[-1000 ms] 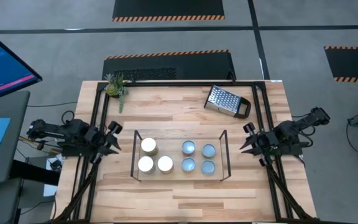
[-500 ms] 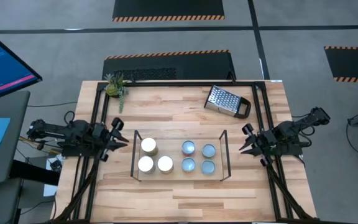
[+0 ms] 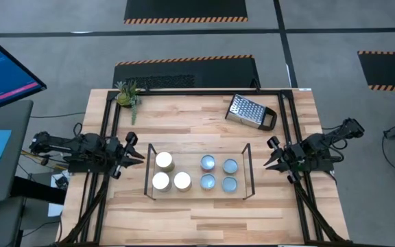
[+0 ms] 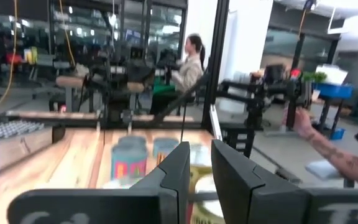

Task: Pick and place cans onto a shelf
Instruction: Return to Home Position

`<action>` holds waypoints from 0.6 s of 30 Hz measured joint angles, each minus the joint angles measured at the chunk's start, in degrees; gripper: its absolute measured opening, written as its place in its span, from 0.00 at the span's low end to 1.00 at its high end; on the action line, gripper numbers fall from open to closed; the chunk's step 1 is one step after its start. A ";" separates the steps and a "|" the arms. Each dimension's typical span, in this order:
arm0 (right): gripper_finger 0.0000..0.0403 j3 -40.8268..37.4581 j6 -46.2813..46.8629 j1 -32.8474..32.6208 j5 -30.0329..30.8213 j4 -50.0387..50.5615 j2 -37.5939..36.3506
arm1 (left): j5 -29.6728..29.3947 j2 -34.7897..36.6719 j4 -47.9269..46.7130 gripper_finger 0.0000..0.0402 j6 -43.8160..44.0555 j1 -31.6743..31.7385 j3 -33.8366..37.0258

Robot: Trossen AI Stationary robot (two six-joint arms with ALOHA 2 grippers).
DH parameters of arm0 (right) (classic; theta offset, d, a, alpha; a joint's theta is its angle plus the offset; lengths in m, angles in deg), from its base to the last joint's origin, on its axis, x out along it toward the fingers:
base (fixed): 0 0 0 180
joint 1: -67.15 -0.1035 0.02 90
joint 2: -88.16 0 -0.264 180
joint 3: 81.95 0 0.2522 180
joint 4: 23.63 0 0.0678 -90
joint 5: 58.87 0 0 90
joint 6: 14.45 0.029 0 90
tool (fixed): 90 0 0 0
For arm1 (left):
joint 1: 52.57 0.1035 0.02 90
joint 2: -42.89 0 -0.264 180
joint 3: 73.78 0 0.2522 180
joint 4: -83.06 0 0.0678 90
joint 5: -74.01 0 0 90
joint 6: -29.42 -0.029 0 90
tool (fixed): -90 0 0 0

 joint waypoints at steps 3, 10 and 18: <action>0.20 -0.02 0.02 0.00 0.01 0.01 0.00 | 0.00 -0.01 -2.85 0.14 0.02 0.00 0.00; 0.20 -0.02 0.15 0.00 0.02 0.02 0.00 | -0.32 0.00 -6.73 0.14 0.58 0.00 -0.15; 0.20 -0.04 0.15 0.00 0.02 0.00 0.00 | -0.70 -0.01 -6.90 0.14 -1.18 0.00 -0.15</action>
